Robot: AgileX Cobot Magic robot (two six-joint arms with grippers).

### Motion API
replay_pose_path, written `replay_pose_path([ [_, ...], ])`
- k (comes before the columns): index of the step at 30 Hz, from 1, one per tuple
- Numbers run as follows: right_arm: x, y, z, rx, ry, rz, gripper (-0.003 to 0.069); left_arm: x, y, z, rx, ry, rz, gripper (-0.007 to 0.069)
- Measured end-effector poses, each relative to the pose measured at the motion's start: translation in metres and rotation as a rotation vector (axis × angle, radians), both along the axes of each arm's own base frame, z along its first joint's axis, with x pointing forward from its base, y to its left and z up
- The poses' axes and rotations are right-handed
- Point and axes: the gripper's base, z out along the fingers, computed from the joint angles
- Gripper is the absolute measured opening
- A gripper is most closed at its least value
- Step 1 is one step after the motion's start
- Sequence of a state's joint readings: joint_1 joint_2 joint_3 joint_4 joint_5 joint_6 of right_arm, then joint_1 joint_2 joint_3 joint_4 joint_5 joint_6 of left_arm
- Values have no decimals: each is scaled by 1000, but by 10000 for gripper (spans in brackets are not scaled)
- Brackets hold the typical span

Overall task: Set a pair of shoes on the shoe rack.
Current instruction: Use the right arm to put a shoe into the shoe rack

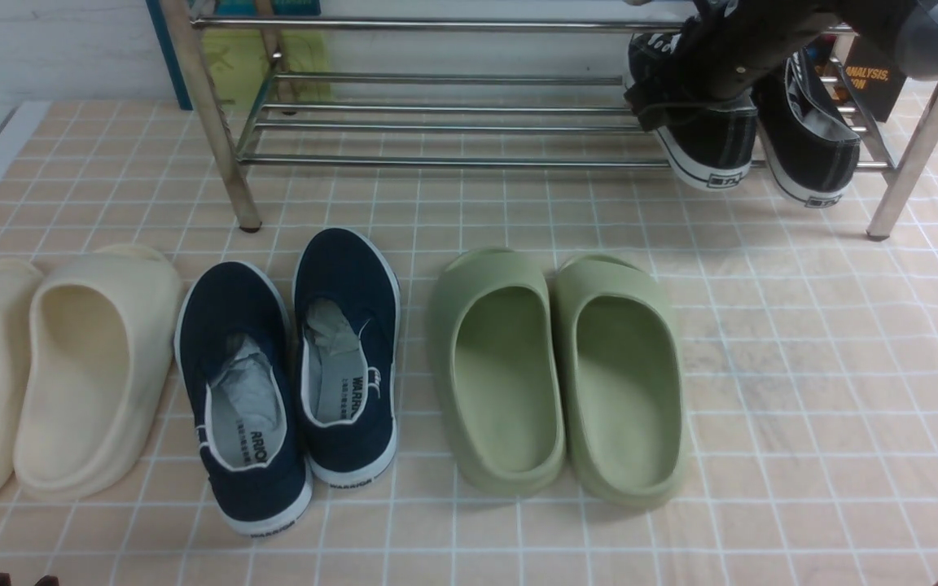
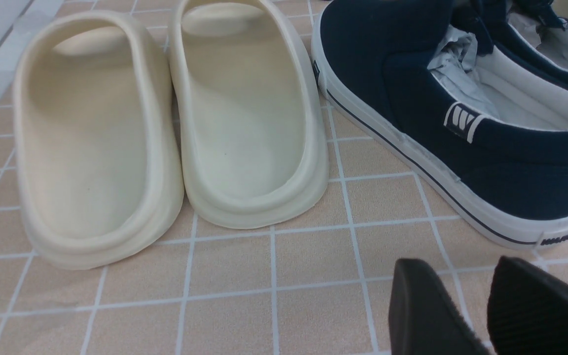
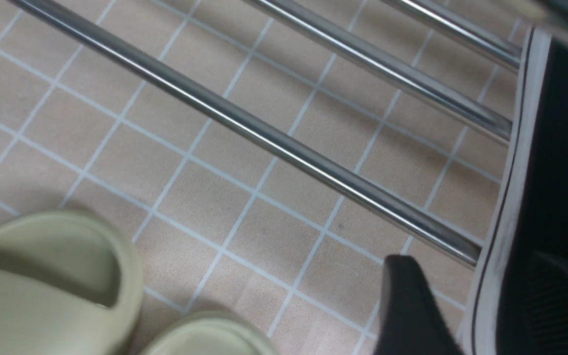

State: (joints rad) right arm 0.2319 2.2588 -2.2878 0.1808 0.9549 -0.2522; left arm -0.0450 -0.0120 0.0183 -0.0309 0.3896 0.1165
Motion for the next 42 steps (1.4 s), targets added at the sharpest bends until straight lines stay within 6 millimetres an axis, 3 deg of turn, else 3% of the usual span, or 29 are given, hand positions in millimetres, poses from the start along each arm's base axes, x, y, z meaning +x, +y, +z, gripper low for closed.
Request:
replay_pose_path([
  [5, -10, -8, 28, -2, -36, -68, 467, 0, 0, 0, 0, 0, 0, 241],
  [11, -3, -13, 16, -37, -27, -130, 430, 0, 0, 0, 0, 0, 0, 241],
  [16, 9, -12, -18, -39, 35, -172, 305, 0, 0, 0, 0, 0, 0, 241],
  [17, 11, -11, -24, -32, 48, -183, 242, 0, 0, 0, 0, 0, 0, 241],
  [23, 10, -7, -18, -25, 21, -170, 15, 0, 0, 0, 0, 0, 0, 241],
  [27, 6, -4, -10, -22, 12, -162, 1, 0, 0, 0, 0, 0, 0, 241],
  [33, -1, -6, -1, -37, 27, -161, 61, 0, 0, 0, 0, 0, 0, 240],
  [36, -3, -5, 2, -37, 27, -159, 178, 0, 0, 0, 0, 0, 0, 240],
  [39, -6, -5, 8, -36, 26, -158, 340, 0, 0, 0, 0, 0, 0, 240],
  [42, -14, -9, 21, -44, 29, -156, 428, 0, 0, 0, 0, 0, 0, 240],
])
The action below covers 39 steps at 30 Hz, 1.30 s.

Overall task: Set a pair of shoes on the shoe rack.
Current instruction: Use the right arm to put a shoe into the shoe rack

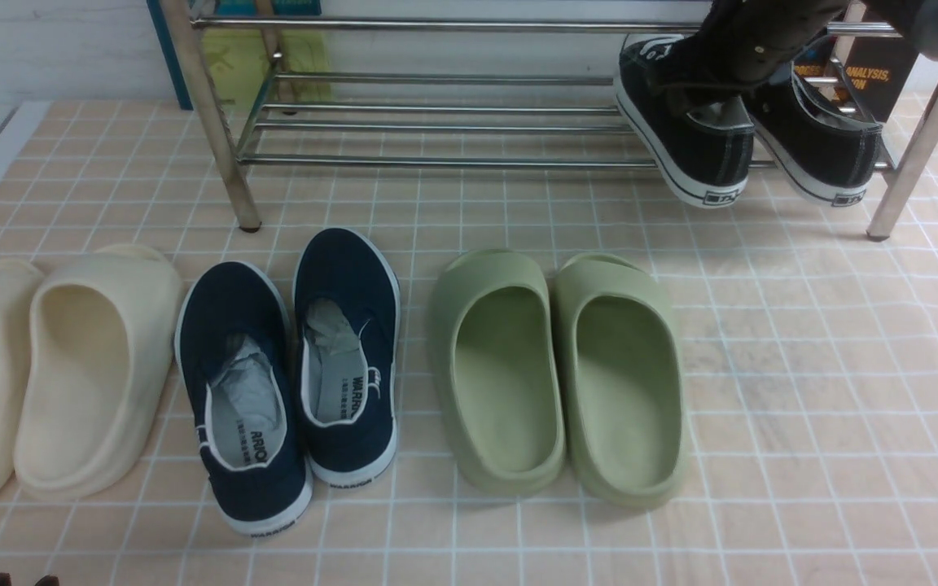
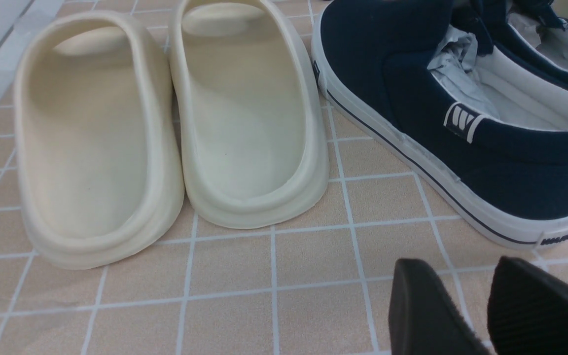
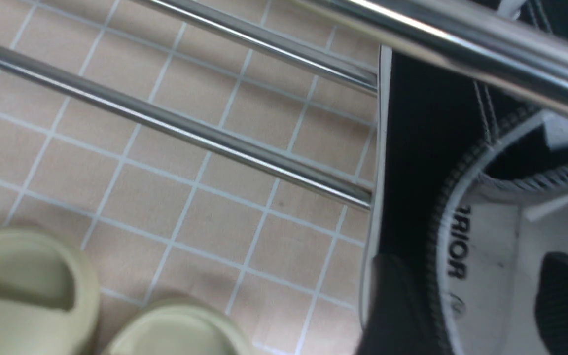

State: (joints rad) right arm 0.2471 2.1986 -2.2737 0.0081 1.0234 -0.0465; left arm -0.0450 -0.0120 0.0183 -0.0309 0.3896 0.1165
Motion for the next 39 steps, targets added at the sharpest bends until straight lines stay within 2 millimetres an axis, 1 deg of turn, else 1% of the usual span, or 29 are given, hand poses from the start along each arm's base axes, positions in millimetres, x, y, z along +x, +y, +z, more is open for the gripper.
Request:
replay_pose_path([
  [2, -9, -8, 18, -20, -16, -5, 440, 0, 0, 0, 0, 0, 0, 240],
  [3, -9, -9, 20, -20, -17, -6, 440, 0, 0, 0, 0, 0, 0, 240],
  [4, -15, -17, 31, -30, -27, -22, 426, 0, 0, 0, 0, 0, 0, 240],
  [5, -19, -26, 40, -35, -32, -39, 403, 0, 0, 0, 0, 0, 0, 240],
  [6, -22, -40, 48, -39, -39, -68, 364, 0, 0, 0, 0, 0, 0, 240],
  [7, -22, -40, 48, -41, -39, -68, 356, 0, 0, 0, 0, 0, 0, 240],
  [8, -25, -57, 52, -47, -36, -103, 292, 0, 0, 0, 0, 0, 0, 240],
  [9, -25, -67, 49, -54, -15, -125, 227, 0, 0, 0, 0, 0, 0, 240],
  [10, -25, -72, 47, -56, -7, -134, 216, 0, 0, 0, 0, 0, 0, 240],
  [11, -26, -86, 35, -69, 43, -163, 125, 0, 0, 0, 0, 0, 0, 240],
  [13, -27, -106, 12, -85, 141, -204, 25, 0, 0, 0, 0, 0, 0, 240],
  [14, -29, -114, 1, -86, 188, -220, -3, 0, 0, 0, 0, 0, 0, 240],
  [17, -33, -132, -27, -54, 292, -257, -19, 0, 0, 0, 0, 0, 0, 240],
  [18, -33, -132, -28, -47, 297, -258, -20, 0, 0, 0, 0, 0, 0, 240],
  [20, -37, -141, -43, -15, 337, -272, -20, 0, 0, 0, 0, 0, 0, 240],
  [24, -31, -145, -53, -14, 283, -268, -20, 0, 0, 0, 0, 0, 0, 240],
  [27, -18, -146, -64, -13, 203, -269, -20, 0, 0, 0, 0, 0, 0, 240],
  [28, -12, -146, -72, -4, 181, -272, -19, 0, 0, 0, 0, 0, 0, 240],
  [29, -11, -146, -72, 0, 181, -273, -19, 0, 0, 0, 0, 0, 0, 240],
  [30, -9, -143, -80, 29, 195, -277, -19, 0, 0, 0, 0, 0, 0, 240],
  [31, -8, -142, -81, 41, 199, -275, -18, 0, 0, 0, 0, 0, 0, 240],
  [34, -9, -130, -81, 60, 211, -211, -16, 0, 0, 0, 0, 0, 0, 240],
  [36, -8, -119, -79, 56, 206, -145, -15, 0, 0, 0, 0, 0, 0, 240],
  [37, -8, -110, -79, 46, 203, -101, -15, 0, 0, 0, 0, 0, 0, 240],
  [38, -8, -110, -79, 46, 203, -97, -15, 0, 0, 0, 0, 0, 0, 240],
  [39, -8, -98, -79, 42, 202, -54, -14, 0, 0, 0, 0, 0, 0, 240],
])
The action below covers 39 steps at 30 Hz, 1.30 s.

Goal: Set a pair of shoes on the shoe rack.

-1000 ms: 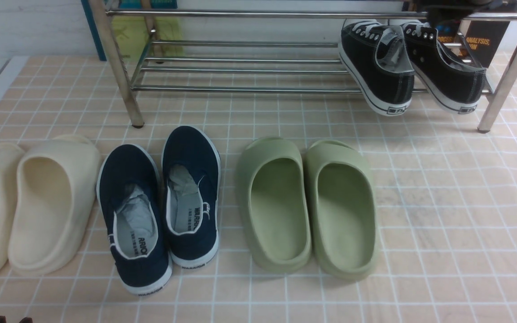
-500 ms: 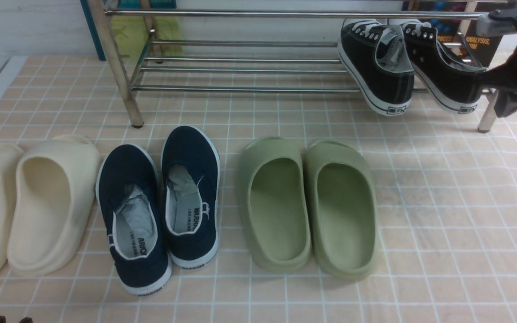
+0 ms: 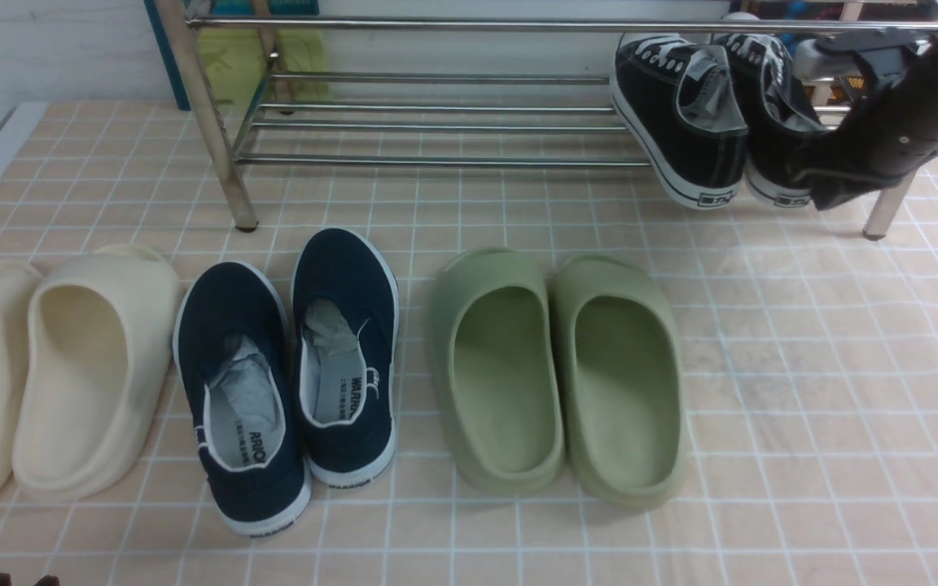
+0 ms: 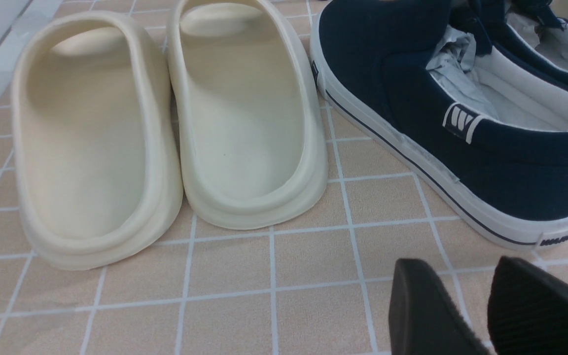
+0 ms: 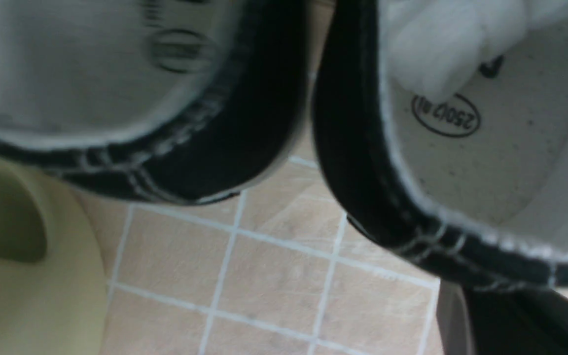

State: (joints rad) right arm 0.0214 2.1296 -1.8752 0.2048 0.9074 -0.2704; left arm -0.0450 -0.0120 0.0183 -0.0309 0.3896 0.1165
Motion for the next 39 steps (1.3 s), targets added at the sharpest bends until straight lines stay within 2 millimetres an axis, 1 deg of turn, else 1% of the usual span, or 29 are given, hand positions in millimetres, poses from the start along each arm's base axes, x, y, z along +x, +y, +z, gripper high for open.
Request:
replay_pose_path([
  [3, -1, 6, 0, 6, 6, 19, -11, 0, 0, 0, 0, 0, 0, 240],
  [9, -4, 5, 3, 8, 30, -10, -1, 0, 0, 0, 0, 0, 0, 240],
  [11, -9, 2, 12, -19, 33, -22, 1, 0, 0, 0, 0, 0, 0, 240],
  [13, -16, 0, 31, -39, 11, -21, 3, 0, 0, 0, 0, 0, 0, 240],
  [14, -17, 0, 33, -39, 8, -21, 3, 0, 0, 0, 0, 0, 0, 240],
  [15, -23, -1, 49, -51, -21, -22, 3, 0, 0, 0, 0, 0, 0, 240],
  [16, -28, -2, 59, -57, -39, -23, 4, 0, 0, 0, 0, 0, 0, 240],
  [18, -40, -3, 85, -70, -91, -25, 5, 0, 0, 0, 0, 0, 0, 240],
  [22, -76, -7, 140, -101, -197, -29, 6, 0, 0, 0, 0, 0, 0, 240],
  [25, -121, -9, 183, -94, -301, -35, 8, 0, 0, 0, 0, 0, 0, 240],
  [26, -135, -8, 192, -83, -331, -36, 8, 0, 0, 0, 0, 0, 0, 240],
  [28, -171, -8, 211, -50, -420, -41, 9, 0, 0, 0, 0, 0, 0, 240],
  [30, -207, -7, 211, -7, -494, -51, 9, 0, 0, 0, 0, 0, 0, 240],
  [31, -216, -7, 210, -2, -520, -55, 9, 0, 0, 0, 0, 0, 0, 240],
  [32, -238, -8, 203, 0, -582, -67, 9, 0, 0, 0, 0, 0, 0, 240],
  [34, -264, -11, 188, -20, -671, -79, 9, 0, 0, 0, 0, 0, 0, 240],
  [35, -270, -12, 184, -21, -690, -83, 9, 0, 0, 0, 0, 0, 0, 240],
  [36, -288, -14, 170, -33, -754, -92, 9, 0, 0, 0, 0, 0, 0, 240],
  [38, -313, -16, 146, -26, -848, -110, 9, 0, 0, 0, 0, 0, 0, 240],
  [39, -330, -17, 125, -2, -912, -133, 9, 0, 0, 0, 0, 0, 0, 240],
])
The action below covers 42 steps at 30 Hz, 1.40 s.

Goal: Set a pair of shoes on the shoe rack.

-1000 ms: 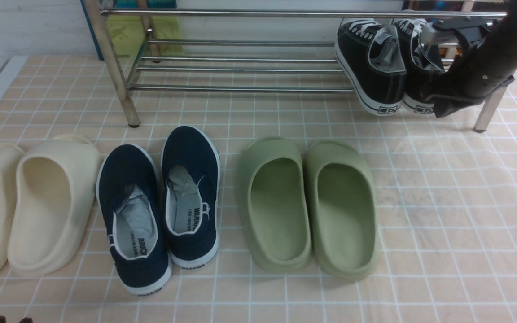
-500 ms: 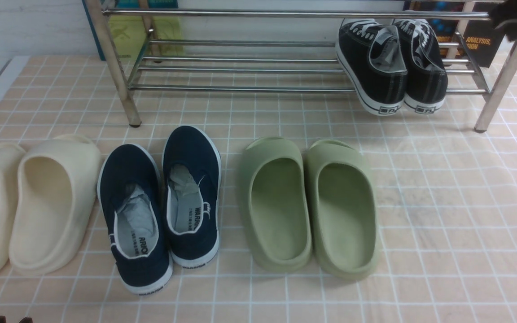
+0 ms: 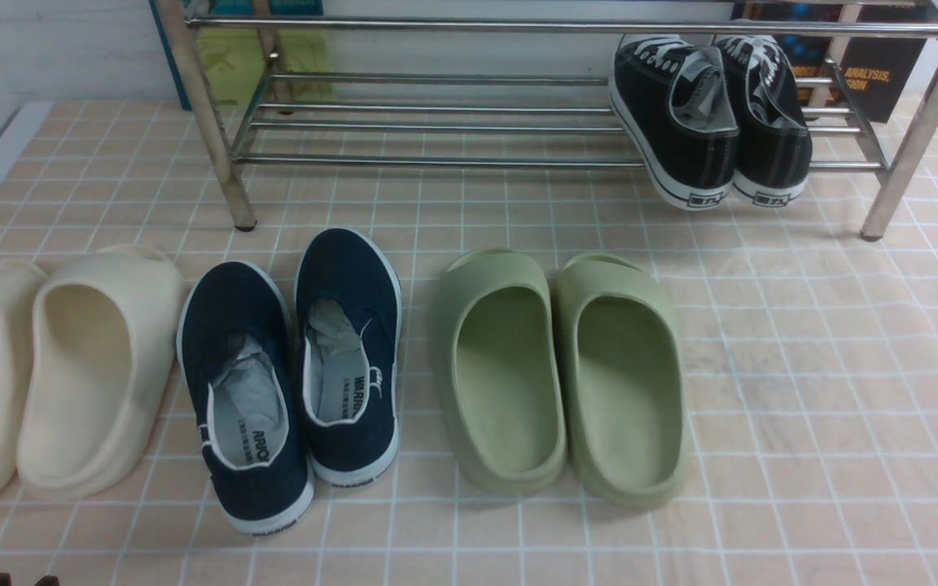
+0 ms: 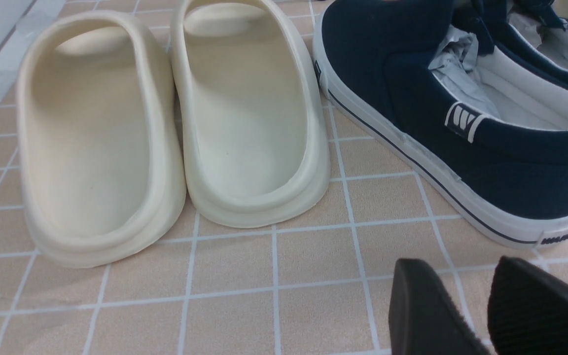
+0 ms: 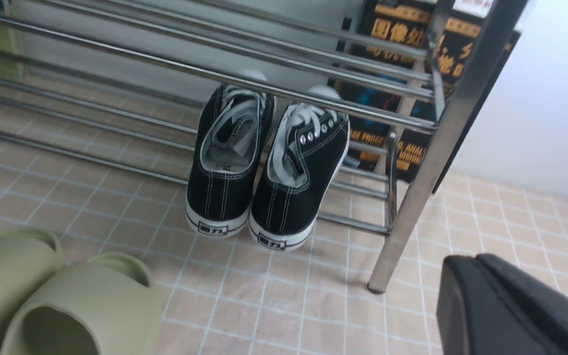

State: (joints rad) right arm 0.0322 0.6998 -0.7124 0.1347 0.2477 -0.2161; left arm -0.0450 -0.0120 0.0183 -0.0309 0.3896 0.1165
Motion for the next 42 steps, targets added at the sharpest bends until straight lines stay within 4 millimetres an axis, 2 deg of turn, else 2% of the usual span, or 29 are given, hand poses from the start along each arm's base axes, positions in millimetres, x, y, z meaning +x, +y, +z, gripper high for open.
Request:
replay_pose_path([
  [1, -2, 0, -3, 10, -9, -1, 9, 0, 0, 0, 0, 0, 0, 240],
  [3, -28, -3, -44, 85, -101, -27, 9, 0, 0, 0, 0, 0, 0, 240],
  [6, -44, -6, -76, 155, -156, -58, 9, 0, 0, 0, 0, 0, 0, 240],
  [11, -58, -8, -114, 185, -162, -79, 9, 0, 0, 0, 0, 0, 0, 240],
  [23, -65, 0, -139, 317, 67, -36, 20, 0, 0, 0, 0, 0, 0, 240],
  [28, -68, 2, -144, 320, 99, -17, 26, 0, 0, 0, 0, 0, 0, 240],
  [34, -87, 2, -180, 315, 35, 11, 30, 0, 0, 0, 0, 0, 0, 240],
  [42, -95, 7, -192, 270, 166, 56, 38, 0, 0, 0, 7, 0, 1, 240],
])
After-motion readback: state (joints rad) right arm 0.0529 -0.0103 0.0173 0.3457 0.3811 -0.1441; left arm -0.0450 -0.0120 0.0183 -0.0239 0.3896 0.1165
